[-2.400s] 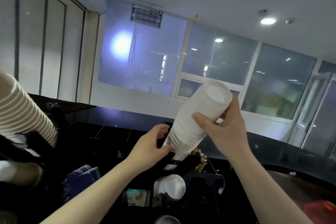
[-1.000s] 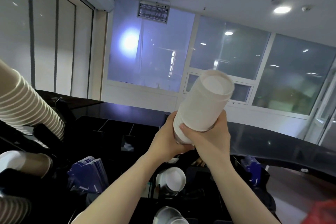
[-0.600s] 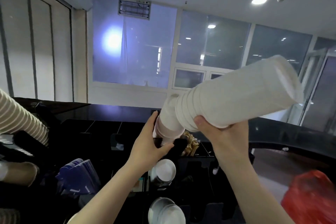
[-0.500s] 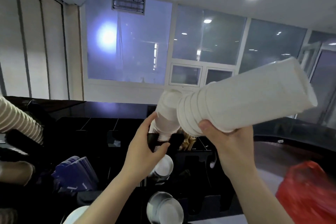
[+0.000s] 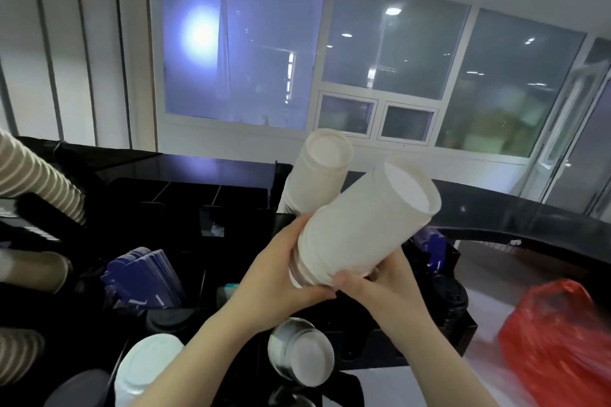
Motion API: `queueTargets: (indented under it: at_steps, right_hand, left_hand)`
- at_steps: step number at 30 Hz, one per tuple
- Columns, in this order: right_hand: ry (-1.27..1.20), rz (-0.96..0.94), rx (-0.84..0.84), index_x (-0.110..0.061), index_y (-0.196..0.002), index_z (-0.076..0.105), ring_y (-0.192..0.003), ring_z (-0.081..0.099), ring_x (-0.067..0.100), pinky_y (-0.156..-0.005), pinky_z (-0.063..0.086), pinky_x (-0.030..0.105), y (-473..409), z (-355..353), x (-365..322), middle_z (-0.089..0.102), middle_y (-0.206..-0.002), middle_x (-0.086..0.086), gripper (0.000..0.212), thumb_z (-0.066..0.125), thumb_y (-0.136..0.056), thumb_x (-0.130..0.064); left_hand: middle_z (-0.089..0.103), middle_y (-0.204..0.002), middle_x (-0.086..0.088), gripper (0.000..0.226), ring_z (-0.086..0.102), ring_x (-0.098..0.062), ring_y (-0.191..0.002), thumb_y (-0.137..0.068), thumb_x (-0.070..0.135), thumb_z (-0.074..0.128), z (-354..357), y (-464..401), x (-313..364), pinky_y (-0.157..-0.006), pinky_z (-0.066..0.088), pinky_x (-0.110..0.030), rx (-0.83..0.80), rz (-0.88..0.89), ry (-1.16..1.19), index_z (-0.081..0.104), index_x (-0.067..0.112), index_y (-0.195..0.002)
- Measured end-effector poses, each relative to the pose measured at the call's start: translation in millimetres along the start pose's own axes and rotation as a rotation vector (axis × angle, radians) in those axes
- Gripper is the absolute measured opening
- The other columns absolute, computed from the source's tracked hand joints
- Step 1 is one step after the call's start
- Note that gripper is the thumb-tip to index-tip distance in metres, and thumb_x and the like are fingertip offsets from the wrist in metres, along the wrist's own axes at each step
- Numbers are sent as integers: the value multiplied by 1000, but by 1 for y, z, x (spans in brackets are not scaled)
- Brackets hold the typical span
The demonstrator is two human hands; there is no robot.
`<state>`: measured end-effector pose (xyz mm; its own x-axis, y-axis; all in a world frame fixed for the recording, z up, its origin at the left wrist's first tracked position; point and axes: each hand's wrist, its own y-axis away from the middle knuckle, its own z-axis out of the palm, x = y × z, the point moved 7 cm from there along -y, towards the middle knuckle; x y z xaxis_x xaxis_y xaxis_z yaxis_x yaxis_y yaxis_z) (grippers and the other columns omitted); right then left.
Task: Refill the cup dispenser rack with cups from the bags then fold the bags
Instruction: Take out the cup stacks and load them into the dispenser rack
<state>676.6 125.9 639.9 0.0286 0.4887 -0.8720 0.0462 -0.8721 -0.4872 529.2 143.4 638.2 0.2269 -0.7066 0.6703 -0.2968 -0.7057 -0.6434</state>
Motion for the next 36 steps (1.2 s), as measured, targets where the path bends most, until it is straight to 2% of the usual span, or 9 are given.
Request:
queueTargets:
  at_steps: [7, 12, 15, 17, 21, 24, 26, 31, 36]
  right_hand:
    - [47, -90, 95, -34, -116, 55, -110, 62, 12, -82, 53, 25, -11, -11, -13, 65, -116, -9, 71, 83, -51, -36]
    - [158, -56, 73, -21, -119, 59, -104, 65, 12, -78, 55, 24, -17, -5, 0, 68, -109, -6, 71, 81, -54, -40]
    - [173, -28, 82, -19, -117, 61, -100, 66, 10, -74, 54, 19, -18, -9, 9, 70, -105, -8, 69, 82, -54, -39]
    - [244, -20, 100, -27, -121, 57, -102, 63, 3, -76, 53, 18, -18, -11, 12, 67, -108, -15, 77, 81, -51, -46]
    - [379, 6, 71, -45, -116, 50, -104, 56, -6, -74, 48, 9, -20, -8, 22, 60, -109, -25, 75, 83, -49, -46]
    - [474, 36, -40, -62, -114, 36, -104, 46, -20, -76, 41, 0, -20, 5, 33, 52, -110, -38, 82, 86, -56, -32]
    - [514, 61, -80, -62, -119, 33, -104, 47, -19, -79, 42, 5, -19, 10, 38, 50, -113, -36, 86, 84, -54, -41]
    - [540, -60, -48, -48, -117, 52, -104, 55, -7, -80, 42, 5, -20, 10, 29, 58, -110, -29, 57, 79, -69, -32]
    - [675, -73, -78, -47, -107, 58, -100, 53, -11, -77, 40, 6, -24, 14, 25, 60, -105, -29, 43, 75, -74, -26]
  left_hand:
    - [46, -132, 27, 92, 43, 10, -122, -58, 28, 84, -9, -4, -22, -93, 33, -3, 69, -75, -103, 36, 52, -134]
    - [33, -132, 25, 87, 30, 18, -122, -57, 43, 69, -16, 0, -33, -99, 22, -1, 69, -145, -217, 35, 42, -137]
    - [41, -136, 15, 79, 35, 11, -126, -64, 32, 62, -19, 6, -38, -105, 25, -8, 42, -167, -155, 37, 34, -139]
    - [49, -136, 14, 76, 41, 9, -125, -68, 17, 60, -21, 12, -45, -105, 30, -11, 50, -228, -106, 40, 30, -140]
    - [57, -126, 20, 70, 45, 15, -117, -67, 25, 54, -23, 21, -57, -89, 28, 3, 57, -317, -63, 43, 34, -136]
    - [57, -125, 20, 65, 45, 14, -117, -71, 23, 57, -25, 23, -62, -88, 29, 3, 63, -345, -56, 42, 42, -131]
    - [57, -125, 21, 67, 45, 13, -119, -74, 16, 62, -27, 24, -64, -90, 30, 2, 53, -342, -76, 41, 46, -129]
    - [56, -125, 21, 69, 45, 12, -119, -78, 11, 68, -32, 25, -69, -97, 32, -8, 60, -337, -98, 41, 42, -133]
    - [58, -123, 20, 66, 47, 11, -118, -78, 10, 69, -32, 25, -65, -101, 37, -22, 74, -325, -102, 43, 40, -132]
